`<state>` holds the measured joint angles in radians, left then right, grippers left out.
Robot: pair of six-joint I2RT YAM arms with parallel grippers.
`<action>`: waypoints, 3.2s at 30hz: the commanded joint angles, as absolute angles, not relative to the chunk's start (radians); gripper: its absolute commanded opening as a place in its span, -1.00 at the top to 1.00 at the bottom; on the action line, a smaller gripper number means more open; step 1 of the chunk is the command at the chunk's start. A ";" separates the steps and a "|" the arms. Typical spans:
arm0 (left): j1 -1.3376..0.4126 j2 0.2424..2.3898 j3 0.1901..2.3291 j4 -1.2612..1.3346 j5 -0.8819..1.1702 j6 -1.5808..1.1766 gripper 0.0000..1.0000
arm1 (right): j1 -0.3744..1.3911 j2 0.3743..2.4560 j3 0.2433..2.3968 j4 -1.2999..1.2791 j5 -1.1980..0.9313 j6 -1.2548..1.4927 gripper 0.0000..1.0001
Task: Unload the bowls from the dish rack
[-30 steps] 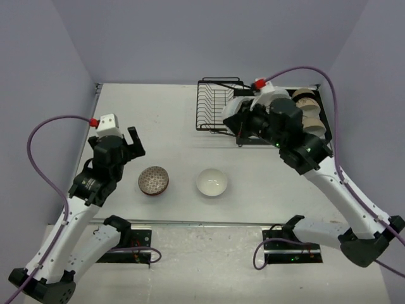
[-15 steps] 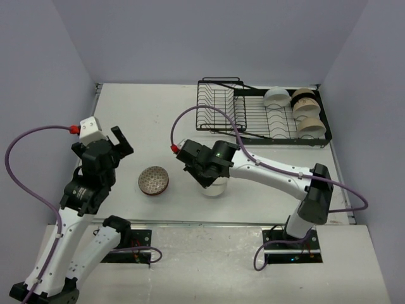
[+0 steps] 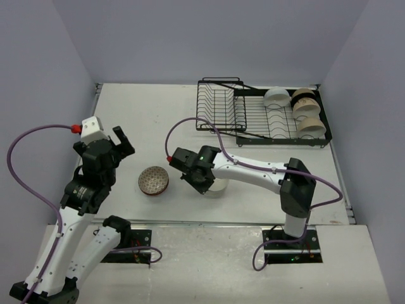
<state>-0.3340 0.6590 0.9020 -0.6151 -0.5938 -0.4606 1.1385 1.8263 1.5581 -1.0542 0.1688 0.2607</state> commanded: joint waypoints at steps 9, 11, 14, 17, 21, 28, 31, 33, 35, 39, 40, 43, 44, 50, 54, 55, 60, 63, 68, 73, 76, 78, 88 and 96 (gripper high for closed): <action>-0.325 0.660 0.896 -0.577 -0.578 -0.449 -1.00 | 1.141 1.887 1.540 -0.985 0.153 0.264 0.54; -0.325 0.660 0.894 -0.577 -0.577 -0.448 -1.00 | 1.143 1.899 1.546 -0.994 0.166 0.268 0.42; -0.325 0.660 0.894 -0.575 -0.575 -0.448 -1.00 | 1.141 1.887 1.549 -1.002 0.175 0.275 0.28; -0.325 0.660 0.896 -0.575 -0.571 -0.446 -1.00 | 1.144 1.867 1.551 -1.014 0.175 0.281 0.14; -0.325 0.660 0.893 -0.574 -0.566 -0.446 -1.00 | 1.147 1.803 1.554 -1.034 0.167 0.290 0.24; -0.325 0.664 0.890 -0.566 -0.548 -0.440 -1.00 | 1.161 1.758 1.549 -1.051 0.130 0.299 0.49; -0.325 0.666 0.890 -0.566 -0.543 -0.439 -1.00 | 1.163 1.749 1.523 -1.023 0.114 0.301 0.76; -0.325 0.664 0.888 -0.566 -0.542 -0.437 -1.00 | 1.164 1.750 1.502 -1.003 0.106 0.301 1.00; -0.325 0.664 0.888 -0.565 -0.540 -0.437 -1.00 | 1.163 1.767 1.493 -0.996 0.095 0.302 1.00; -0.325 0.667 0.888 -0.563 -0.537 -0.434 -1.00 | 1.163 1.783 1.474 -0.982 0.095 0.307 1.00; -0.325 0.667 0.890 -0.564 -0.535 -0.434 -1.00 | 1.163 1.781 1.471 -0.980 0.095 0.307 1.00; -0.325 0.666 0.888 -0.563 -0.534 -0.434 -1.00 | 1.163 1.776 1.467 -0.976 0.101 0.305 1.00; -0.325 0.666 0.888 -0.563 -0.534 -0.433 -1.00 | 1.163 1.779 1.463 -0.973 0.106 0.302 1.00; -0.325 0.666 0.887 -0.563 -0.531 -0.433 -1.00 | 1.160 1.802 1.453 -0.960 0.123 0.304 1.00; -0.325 0.667 0.885 -0.561 -0.523 -0.430 -1.00 | 1.144 1.802 1.453 -0.959 0.166 0.318 1.00; -0.325 0.669 0.885 -0.560 -0.520 -0.430 -1.00 | 1.141 1.796 1.453 -0.957 0.190 0.324 1.00; -0.325 0.669 0.884 -0.558 -0.517 -0.428 -1.00 | 1.129 1.792 1.451 -0.957 0.207 0.327 1.00; -0.325 0.669 0.884 -0.555 -0.511 -0.426 -1.00 | 1.129 1.775 1.443 -0.933 0.189 0.328 0.83; -0.325 0.670 0.884 -0.555 -0.506 -0.425 -1.00 | 1.129 1.682 1.450 -0.923 0.216 0.328 0.24; -0.325 0.670 0.884 -0.555 -0.503 -0.425 -1.00 | 1.079 1.545 1.488 -0.927 0.255 0.336 0.01; -0.325 0.672 0.882 -0.552 -0.496 -0.423 -1.00 | 0.997 1.430 1.491 -0.917 0.302 0.357 -0.21; -0.325 0.673 0.879 -0.546 -0.473 -0.414 -1.00 | 0.875 1.311 1.450 -0.838 0.304 0.360 -0.44; -0.325 0.729 0.877 -0.538 -0.361 -0.382 -1.00 | -0.048 1.046 0.933 -0.155 0.064 0.948 -0.98; -0.327 0.730 0.871 -0.525 -0.295 -0.373 -1.00 | -0.274 1.127 0.732 0.248 0.005 1.209 -0.98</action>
<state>-0.3340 0.7364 0.8761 -0.5728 -0.3401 -0.4000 -0.2100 1.1198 0.7830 -0.0250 0.0620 1.0405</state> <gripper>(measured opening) 0.997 0.987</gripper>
